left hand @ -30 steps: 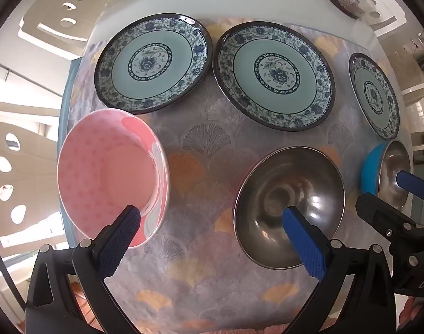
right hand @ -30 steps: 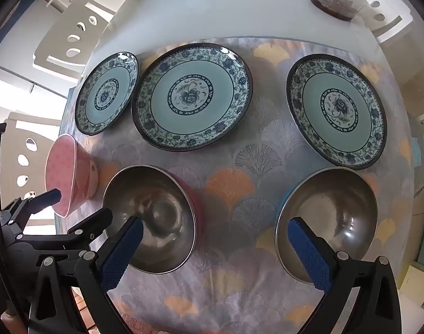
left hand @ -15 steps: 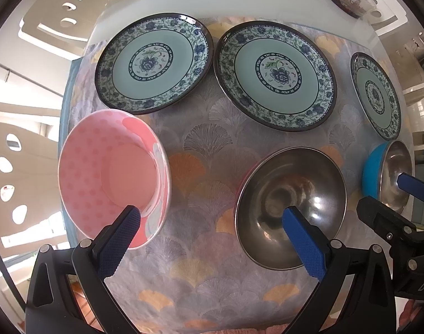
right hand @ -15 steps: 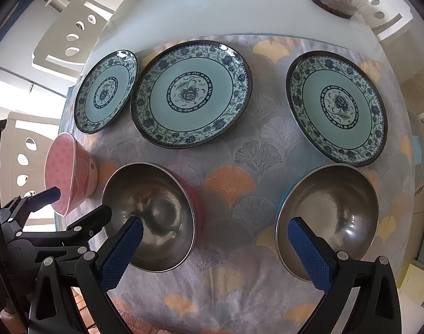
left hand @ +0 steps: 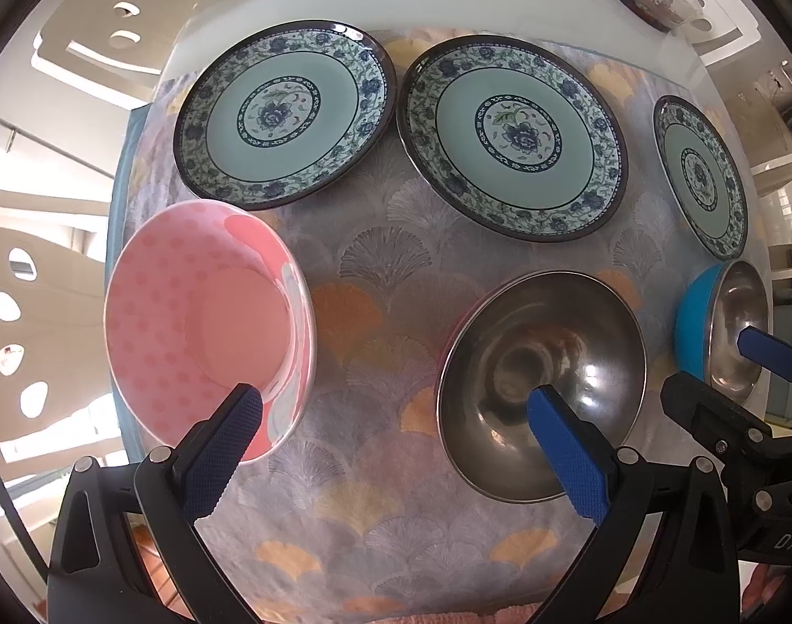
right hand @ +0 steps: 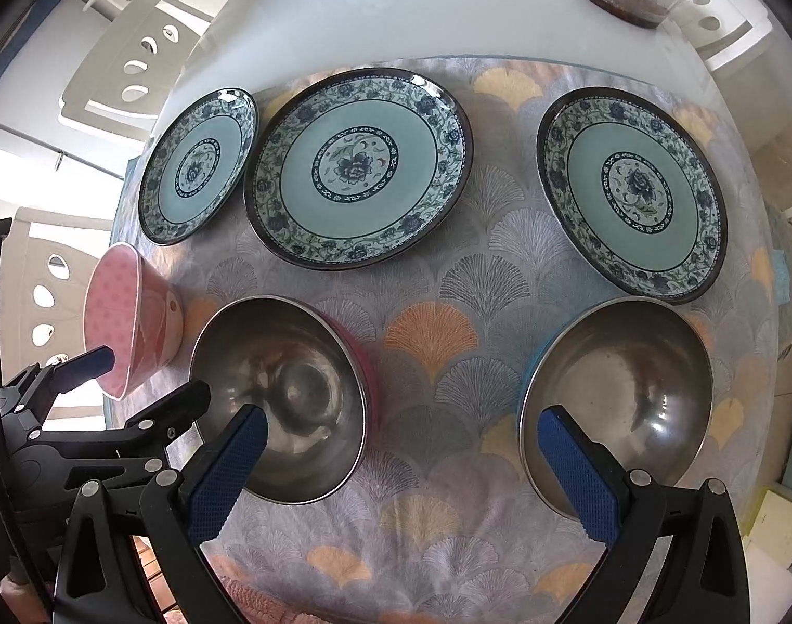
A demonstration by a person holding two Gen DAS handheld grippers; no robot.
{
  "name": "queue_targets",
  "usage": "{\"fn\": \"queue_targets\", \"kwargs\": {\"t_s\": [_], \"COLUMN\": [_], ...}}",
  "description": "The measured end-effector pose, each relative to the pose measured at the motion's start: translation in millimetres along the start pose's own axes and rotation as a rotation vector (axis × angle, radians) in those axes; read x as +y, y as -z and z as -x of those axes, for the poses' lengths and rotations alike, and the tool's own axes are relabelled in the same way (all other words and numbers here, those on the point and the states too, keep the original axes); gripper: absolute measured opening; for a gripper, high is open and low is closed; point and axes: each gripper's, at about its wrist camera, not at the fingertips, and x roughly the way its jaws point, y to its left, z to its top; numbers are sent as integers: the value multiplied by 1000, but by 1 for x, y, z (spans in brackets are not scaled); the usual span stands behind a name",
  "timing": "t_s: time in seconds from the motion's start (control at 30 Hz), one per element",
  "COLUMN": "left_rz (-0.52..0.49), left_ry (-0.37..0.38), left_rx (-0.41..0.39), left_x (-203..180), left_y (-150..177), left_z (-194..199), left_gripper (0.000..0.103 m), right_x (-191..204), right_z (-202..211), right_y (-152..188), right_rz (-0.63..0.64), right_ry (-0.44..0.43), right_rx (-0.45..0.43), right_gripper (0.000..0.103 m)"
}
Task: Organize plates and bowls
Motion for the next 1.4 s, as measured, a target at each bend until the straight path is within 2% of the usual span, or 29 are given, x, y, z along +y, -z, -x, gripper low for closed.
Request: {"fn": "queue_targets", "kwargs": {"t_s": [1.4], "left_rz": [17], "left_ry": [11], "left_rx": [14], "left_x": [5], "left_y": [4], "left_z": [-5], "left_gripper": [102], "right_x": [1], "right_z": [2], "right_y": [0], "right_rz": [10], "right_ry": [10], "right_rx": [10], "right_gripper": [103]}}
